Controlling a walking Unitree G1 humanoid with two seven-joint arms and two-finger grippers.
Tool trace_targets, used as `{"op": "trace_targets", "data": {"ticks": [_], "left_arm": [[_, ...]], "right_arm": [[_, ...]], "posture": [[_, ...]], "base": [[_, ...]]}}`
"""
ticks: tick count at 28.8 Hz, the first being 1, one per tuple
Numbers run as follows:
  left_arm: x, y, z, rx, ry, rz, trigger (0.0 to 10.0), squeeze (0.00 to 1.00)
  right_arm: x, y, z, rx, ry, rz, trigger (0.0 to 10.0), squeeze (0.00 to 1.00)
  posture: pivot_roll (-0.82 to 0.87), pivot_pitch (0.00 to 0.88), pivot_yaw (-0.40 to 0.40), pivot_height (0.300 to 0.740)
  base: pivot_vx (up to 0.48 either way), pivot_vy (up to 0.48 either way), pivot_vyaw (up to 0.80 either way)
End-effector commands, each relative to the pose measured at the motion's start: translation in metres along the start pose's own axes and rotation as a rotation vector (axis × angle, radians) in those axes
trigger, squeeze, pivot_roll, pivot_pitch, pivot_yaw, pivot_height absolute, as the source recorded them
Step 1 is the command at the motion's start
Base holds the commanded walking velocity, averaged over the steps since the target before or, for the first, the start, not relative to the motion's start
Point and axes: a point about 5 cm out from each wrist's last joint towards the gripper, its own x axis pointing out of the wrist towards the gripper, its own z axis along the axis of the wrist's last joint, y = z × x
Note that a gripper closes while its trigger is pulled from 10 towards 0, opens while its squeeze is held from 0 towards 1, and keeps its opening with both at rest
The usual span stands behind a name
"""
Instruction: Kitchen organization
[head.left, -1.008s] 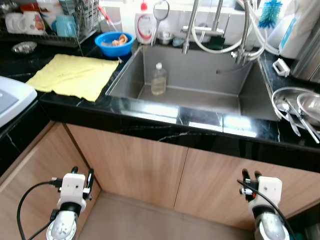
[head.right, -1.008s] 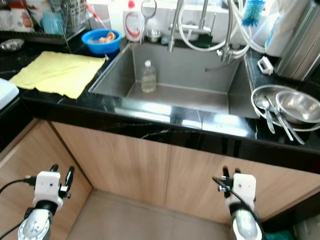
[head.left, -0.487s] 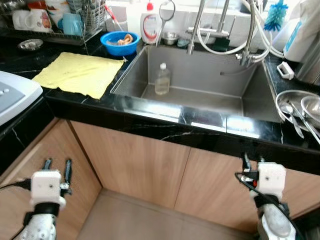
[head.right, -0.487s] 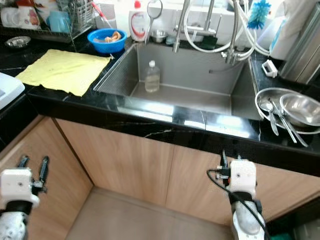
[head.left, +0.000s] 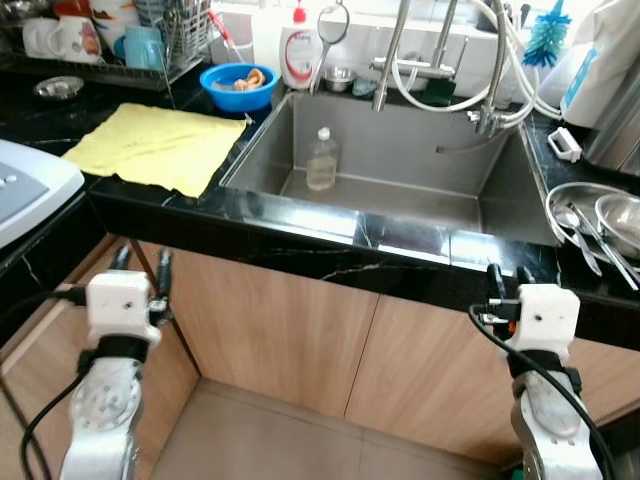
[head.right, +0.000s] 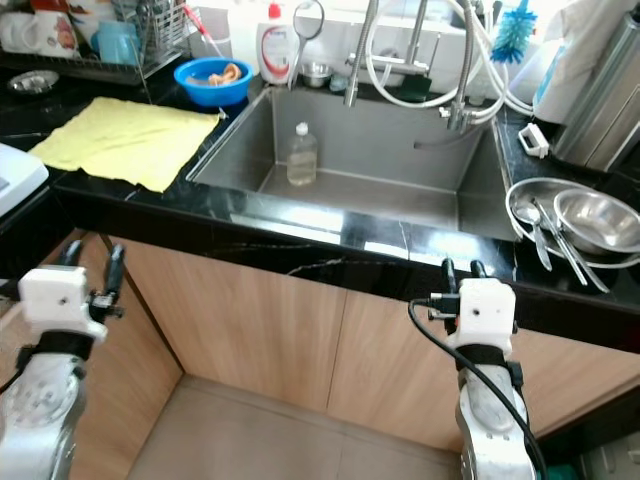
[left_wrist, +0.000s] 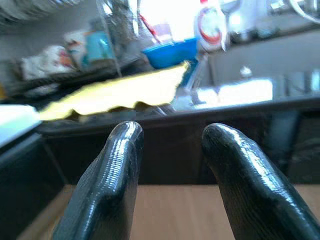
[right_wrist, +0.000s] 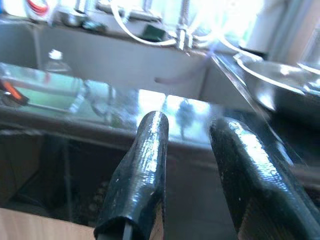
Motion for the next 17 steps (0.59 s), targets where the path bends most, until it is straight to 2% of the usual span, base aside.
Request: {"op": "trace_targets", "data": {"ticks": [1, 3, 5, 7, 10, 13, 14, 17], "left_arm": [[0.008, -0.009, 0.001, 0.004, -0.012, -0.035, 10.0, 0.0], [0.021, -0.015, 0.01, -0.013, -0.05, -0.045, 10.0, 0.0], [0.026, -0.018, 0.013, -0.03, -0.064, -0.05, 10.0, 0.0], [0.035, -0.029, 0.017, -0.049, -0.08, -0.09, 10.0, 0.0], [0.039, -0.039, 0.017, -0.114, -0.088, -0.107, 10.0, 0.0], [0.04, -0.045, 0.017, -0.122, -0.089, -0.122, 10.0, 0.0], [0.044, -0.057, 0.017, -0.14, -0.093, -0.147, 10.0, 0.0], [0.047, -0.074, 0.016, -0.167, -0.089, -0.16, 10.0, 0.0]], "right_arm": [[0.003, -0.006, -0.001, 0.004, 0.006, -0.048, 10.0, 0.0], [0.007, -0.009, 0.003, 0.019, -0.008, -0.092, 10.0, 0.0], [0.007, -0.008, 0.005, 0.024, -0.01, -0.099, 10.0, 0.0], [0.004, -0.001, 0.002, 0.019, 0.002, -0.081, 10.0, 0.0], [0.0, 0.003, -0.003, 0.01, 0.015, -0.075, 10.0, 0.0], [0.0, 0.003, -0.003, 0.016, 0.015, -0.081, 10.0, 0.0], [0.004, 0.001, -0.001, 0.051, 0.014, -0.089, 10.0, 0.0], [0.01, 0.002, 0.006, 0.044, -0.017, -0.05, 10.0, 0.0]], "posture": [[-0.13, 0.0, 0.004, 0.706], [-0.15, 0.0, 0.016, 0.706], [-0.15, 0.0, 0.024, 0.706], [-0.17, 0.0, 0.034, 0.706], [-0.22, 0.0, 0.036, 0.706], [-0.23, 0.0, 0.027, 0.706], [-0.25, 0.0, 0.007, 0.706], [-0.25, 0.0, 0.008, 0.706]], "base": [[0.0, 0.0, 0.0], [0.0, 0.0, 0.0], [0.0, 0.0, 0.0], [0.0, 0.0, 0.0], [0.0, 0.0, 0.0], [0.0, 0.0, 0.0], [0.0, 0.0, 0.0], [0.0, 0.0, -0.24]]}}
